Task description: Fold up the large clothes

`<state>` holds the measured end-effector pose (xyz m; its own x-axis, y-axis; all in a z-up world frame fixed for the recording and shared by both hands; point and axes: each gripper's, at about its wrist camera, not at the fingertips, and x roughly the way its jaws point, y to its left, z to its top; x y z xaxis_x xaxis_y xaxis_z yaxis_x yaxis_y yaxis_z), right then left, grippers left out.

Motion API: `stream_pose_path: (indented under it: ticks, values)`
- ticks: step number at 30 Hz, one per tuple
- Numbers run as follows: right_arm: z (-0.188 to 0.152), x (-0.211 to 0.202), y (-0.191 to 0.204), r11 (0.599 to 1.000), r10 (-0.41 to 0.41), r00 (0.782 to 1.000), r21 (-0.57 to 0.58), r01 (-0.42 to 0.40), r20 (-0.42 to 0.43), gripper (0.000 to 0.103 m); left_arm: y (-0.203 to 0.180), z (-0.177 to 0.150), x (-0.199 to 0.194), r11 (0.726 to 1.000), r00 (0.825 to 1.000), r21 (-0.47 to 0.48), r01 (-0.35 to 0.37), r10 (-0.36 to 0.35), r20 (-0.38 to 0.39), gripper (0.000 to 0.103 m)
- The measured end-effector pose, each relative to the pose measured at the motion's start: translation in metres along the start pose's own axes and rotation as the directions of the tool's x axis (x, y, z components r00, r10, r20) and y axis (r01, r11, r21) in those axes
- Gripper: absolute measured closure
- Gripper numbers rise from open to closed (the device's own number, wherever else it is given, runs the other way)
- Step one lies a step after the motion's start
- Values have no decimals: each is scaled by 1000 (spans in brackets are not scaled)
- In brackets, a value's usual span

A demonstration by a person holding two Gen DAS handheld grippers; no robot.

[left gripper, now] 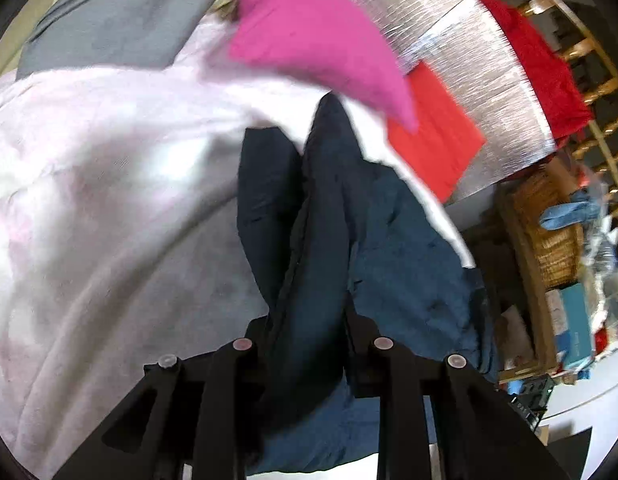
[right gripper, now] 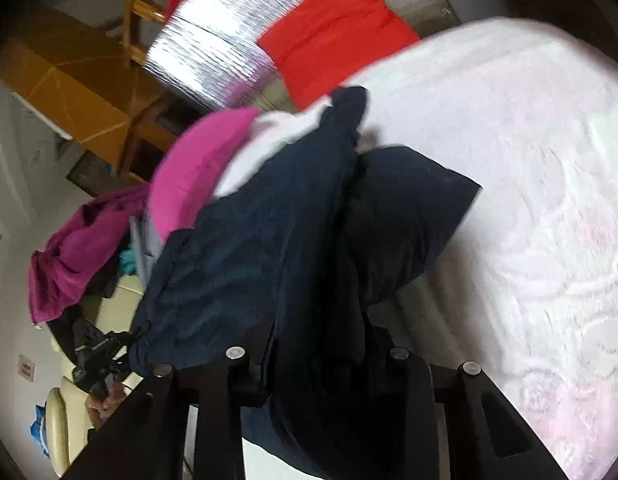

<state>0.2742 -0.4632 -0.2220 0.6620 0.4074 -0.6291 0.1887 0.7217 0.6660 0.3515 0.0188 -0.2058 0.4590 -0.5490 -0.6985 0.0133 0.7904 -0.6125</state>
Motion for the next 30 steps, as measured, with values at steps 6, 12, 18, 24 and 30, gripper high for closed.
stream_pose_path:
  ticks: [6, 12, 18, 24, 30]
  values:
    - [5, 15, -28, 993, 15, 998, 122, -7, -68, 53, 15, 5, 37, 992, 987, -17, -123, 121, -102, 42]
    - [6, 3, -27, 993, 22, 997, 116, -14, -68, 28, 21, -1, 31, 990, 976, -38, -139, 130, -172, 25]
    - [-1, 18, -33, 993, 23, 996, 120, -12, -88, 32, 25, -11, 21, 994, 984, -17, -104, 100, -147, 32]
    - [-2, 12, -2, 998, -62, 998, -7, 62, -29, 60, 10, -10, 13, 994, 990, 19, -105, 106, -92, 61]
    - [0, 24, -22, 998, -30, 998, 62, 34, -64, 59, 24, -9, 33, 994, 989, -60, -87, 79, -126, 38]
